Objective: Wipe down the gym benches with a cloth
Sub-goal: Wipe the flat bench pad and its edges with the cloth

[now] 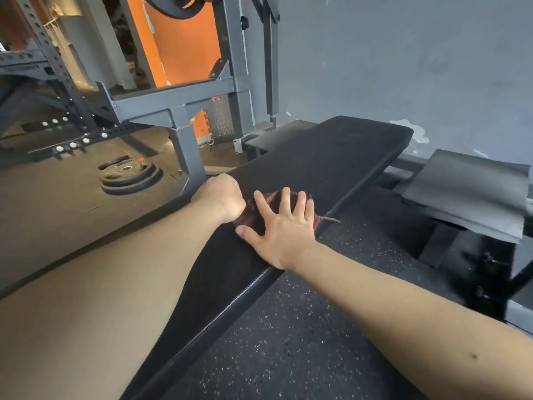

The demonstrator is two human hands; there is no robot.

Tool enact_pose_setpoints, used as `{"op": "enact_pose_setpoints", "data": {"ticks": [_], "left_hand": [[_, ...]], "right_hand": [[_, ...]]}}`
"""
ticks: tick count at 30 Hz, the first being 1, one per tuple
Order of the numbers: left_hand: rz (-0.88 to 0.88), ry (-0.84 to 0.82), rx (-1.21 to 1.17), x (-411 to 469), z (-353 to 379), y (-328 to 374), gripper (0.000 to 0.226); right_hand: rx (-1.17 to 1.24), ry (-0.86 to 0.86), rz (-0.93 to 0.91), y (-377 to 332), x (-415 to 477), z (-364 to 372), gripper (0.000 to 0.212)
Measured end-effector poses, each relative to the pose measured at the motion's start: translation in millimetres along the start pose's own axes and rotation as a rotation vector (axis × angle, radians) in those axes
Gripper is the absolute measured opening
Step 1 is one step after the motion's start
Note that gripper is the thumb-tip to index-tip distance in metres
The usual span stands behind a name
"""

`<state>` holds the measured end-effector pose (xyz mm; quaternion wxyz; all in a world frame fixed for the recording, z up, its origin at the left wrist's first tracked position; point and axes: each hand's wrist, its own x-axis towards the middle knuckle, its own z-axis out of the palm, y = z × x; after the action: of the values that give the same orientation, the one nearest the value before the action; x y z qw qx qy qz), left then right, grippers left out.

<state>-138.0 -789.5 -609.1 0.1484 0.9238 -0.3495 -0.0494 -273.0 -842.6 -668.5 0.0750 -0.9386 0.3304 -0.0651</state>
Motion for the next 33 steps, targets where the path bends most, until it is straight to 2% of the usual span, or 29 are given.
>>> {"op": "enact_pose_setpoints", "data": {"ticks": [2, 7, 10, 12, 15, 18, 20, 25, 27, 30, 33], "left_hand": [[0.046, 0.006, 0.061, 5.6, 0.1, 0.6, 0.026], [0.137, -0.156, 0.192, 11.7, -4.8, 6.9, 0.022], [0.169, -0.224, 0.199, 7.7, -8.1, 8.2, 0.037], [0.178, -0.283, 0.217, 3.7, -8.9, 3.2, 0.050], [0.194, -0.351, 0.238, 2.4, -8.5, -6.6, 0.060], [0.202, -0.415, 0.266, 3.9, -12.6, -12.2, 0.063], [0.205, -0.434, 0.282, 6.1, -11.8, -13.1, 0.064], [0.203, -0.414, 0.322, 7.6, -9.6, -12.3, 0.062], [0.200, -0.426, 0.333, 7.2, -10.5, -13.5, 0.064], [0.181, -0.451, 0.335, 9.4, -11.8, -17.3, 0.073], [0.155, -0.469, 0.302, 12.4, -10.1, -22.0, 0.075]], "right_hand": [[-0.039, -0.046, -0.004, -3.7, 0.5, 0.1, 0.074], [-0.048, -0.078, -0.070, 5.7, 17.9, -2.0, 0.057], [-0.029, -0.094, -0.119, 26.4, 27.0, -10.5, 0.055], [-0.010, -0.089, -0.017, 50.3, 39.3, -17.9, 0.054], [-0.047, -0.083, 0.234, 81.9, 54.7, -28.1, 0.055], [-0.054, -0.117, 0.372, 75.0, 58.0, -23.7, 0.058], [-0.067, -0.075, 0.322, 56.9, 53.7, -14.8, 0.057], [-0.009, 0.011, -0.120, 19.3, 21.1, -8.7, 0.051], [0.049, -0.020, -0.213, 14.1, 7.2, -10.6, 0.050], [0.045, -0.071, -0.244, 27.7, 10.8, -14.1, 0.052], [-0.029, -0.083, -0.114, 65.6, 50.1, -17.1, 0.052]]}}
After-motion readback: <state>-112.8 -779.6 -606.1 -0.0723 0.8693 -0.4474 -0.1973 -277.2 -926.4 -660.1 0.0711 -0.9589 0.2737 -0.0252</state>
